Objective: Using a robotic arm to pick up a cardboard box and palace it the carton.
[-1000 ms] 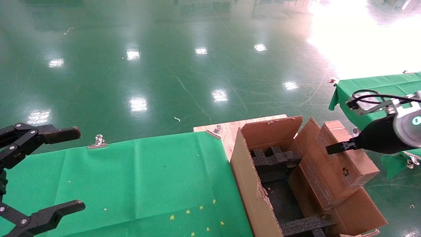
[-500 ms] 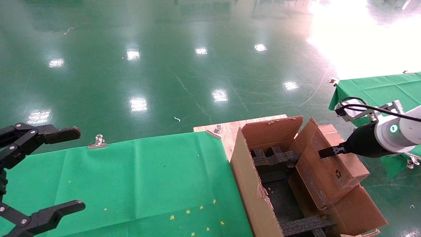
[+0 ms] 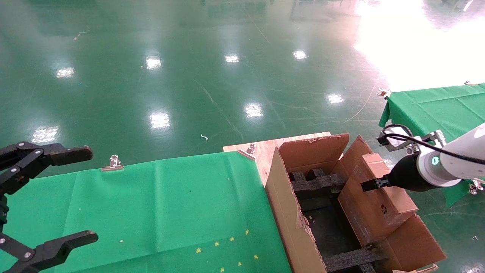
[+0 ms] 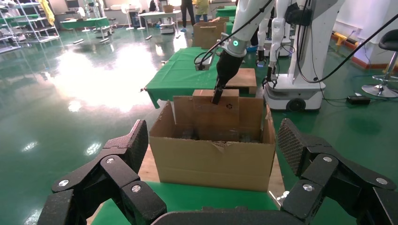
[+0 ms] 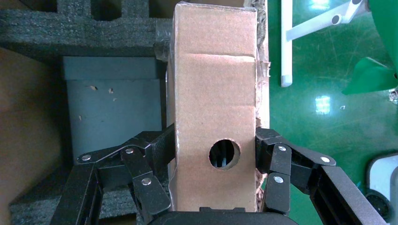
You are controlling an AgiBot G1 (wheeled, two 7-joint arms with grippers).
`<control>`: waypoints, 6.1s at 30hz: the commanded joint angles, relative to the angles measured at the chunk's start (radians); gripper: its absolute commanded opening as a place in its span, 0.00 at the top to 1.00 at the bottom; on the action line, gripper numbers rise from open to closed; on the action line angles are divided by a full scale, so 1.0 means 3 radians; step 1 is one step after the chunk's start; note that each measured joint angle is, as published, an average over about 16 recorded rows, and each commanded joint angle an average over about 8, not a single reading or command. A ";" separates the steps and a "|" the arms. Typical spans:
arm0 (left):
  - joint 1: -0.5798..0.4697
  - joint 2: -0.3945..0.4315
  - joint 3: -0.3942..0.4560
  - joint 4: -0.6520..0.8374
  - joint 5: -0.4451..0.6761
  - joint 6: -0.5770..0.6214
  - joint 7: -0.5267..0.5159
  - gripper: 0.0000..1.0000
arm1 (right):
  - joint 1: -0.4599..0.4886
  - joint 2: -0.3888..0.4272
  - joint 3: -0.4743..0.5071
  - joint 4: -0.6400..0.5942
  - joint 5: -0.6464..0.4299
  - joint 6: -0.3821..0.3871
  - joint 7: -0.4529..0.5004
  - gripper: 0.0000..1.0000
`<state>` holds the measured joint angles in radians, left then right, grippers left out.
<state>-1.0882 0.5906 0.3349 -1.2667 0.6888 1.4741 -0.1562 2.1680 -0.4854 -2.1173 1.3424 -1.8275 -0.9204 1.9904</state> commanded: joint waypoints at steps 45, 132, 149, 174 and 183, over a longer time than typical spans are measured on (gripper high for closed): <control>-0.0001 -0.0001 0.0003 0.0000 -0.0002 -0.0001 0.0001 0.00 | -0.1197 -0.0746 -0.0072 -0.1246 0.0556 0.0576 -0.0314 1.00; -0.0001 -0.0003 0.0006 0.0004 -0.0006 -0.0004 0.0004 0.00 | -0.0167 -0.0401 0.1242 -0.0360 0.1710 0.0886 -0.2344 0.00; -0.0001 -0.0003 0.0007 0.0004 -0.0007 -0.0004 0.0004 0.00 | -0.1179 -0.0406 0.2662 -0.0312 0.2276 0.0071 -0.3410 0.00; -0.0002 -0.0003 0.0008 0.0004 -0.0008 -0.0004 0.0005 0.00 | -0.2702 -0.0414 0.4802 -0.0239 0.3129 -0.1157 -0.5016 0.00; -0.0002 -0.0004 0.0008 0.0004 -0.0008 -0.0004 0.0005 0.00 | -0.3245 -0.0417 0.5564 -0.0213 0.3432 -0.1595 -0.5587 0.00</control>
<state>-1.0886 0.5895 0.3374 -1.2654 0.6864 1.4728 -0.1545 1.2219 -0.6104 -0.4866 1.2771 -0.8131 -1.3768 0.3430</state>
